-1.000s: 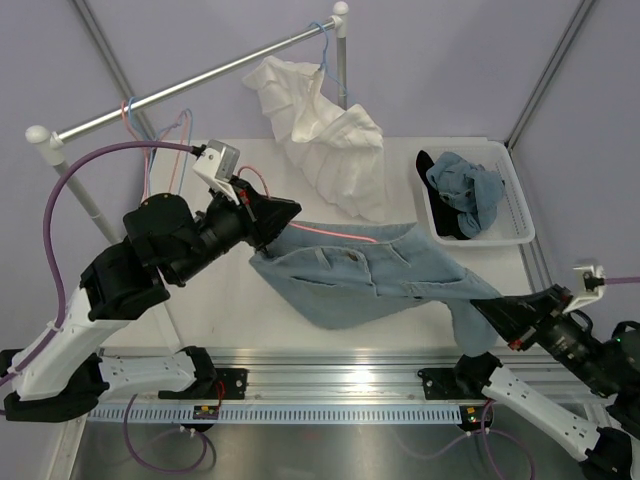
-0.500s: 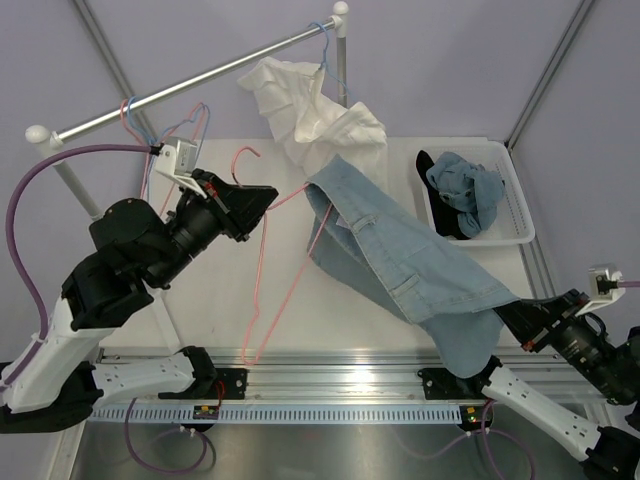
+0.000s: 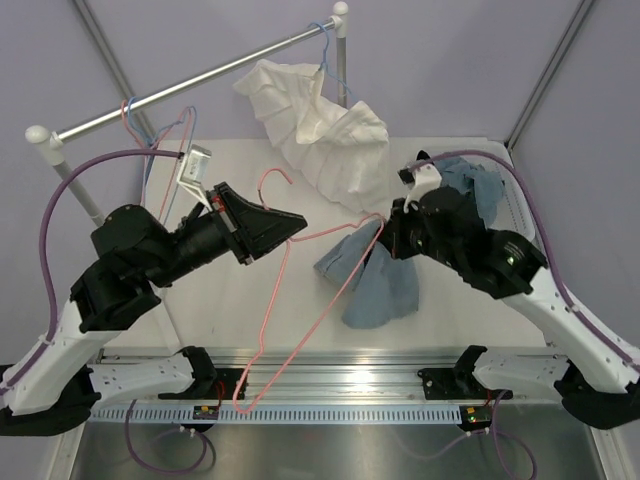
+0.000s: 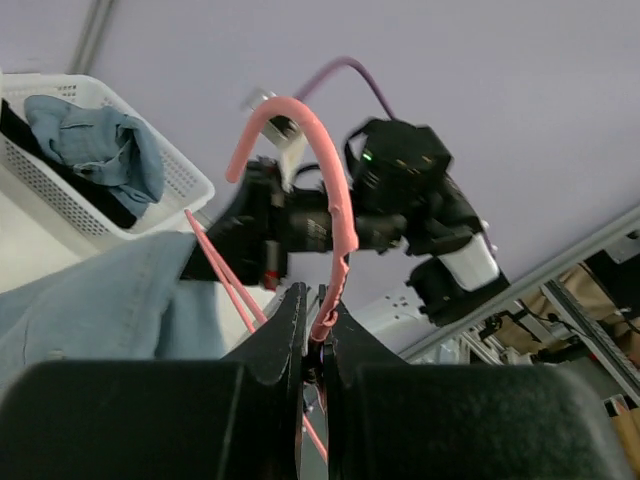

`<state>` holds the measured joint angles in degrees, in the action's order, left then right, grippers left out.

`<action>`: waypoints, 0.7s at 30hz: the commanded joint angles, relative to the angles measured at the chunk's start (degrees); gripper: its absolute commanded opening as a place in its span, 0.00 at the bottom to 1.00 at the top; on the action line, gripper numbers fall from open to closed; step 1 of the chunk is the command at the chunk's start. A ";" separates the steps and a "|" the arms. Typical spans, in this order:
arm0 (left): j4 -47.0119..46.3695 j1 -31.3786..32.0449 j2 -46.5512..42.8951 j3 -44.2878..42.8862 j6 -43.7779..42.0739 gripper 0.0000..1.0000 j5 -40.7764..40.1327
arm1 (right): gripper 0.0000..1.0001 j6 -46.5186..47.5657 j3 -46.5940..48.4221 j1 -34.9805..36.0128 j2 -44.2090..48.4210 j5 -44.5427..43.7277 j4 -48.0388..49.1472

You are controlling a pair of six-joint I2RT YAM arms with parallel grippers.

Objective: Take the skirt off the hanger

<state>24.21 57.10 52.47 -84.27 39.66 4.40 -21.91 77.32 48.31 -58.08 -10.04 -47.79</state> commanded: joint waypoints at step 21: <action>-0.38 -0.06 -10.81 21.59 -10.13 0.00 -8.36 | 0.00 31.04 57.29 -25.01 -21.69 -17.21 13.86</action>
<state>28.60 57.06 40.71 -65.21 31.79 -2.11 2.00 127.20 26.02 -75.44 -26.52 -42.48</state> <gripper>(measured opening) 0.071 0.029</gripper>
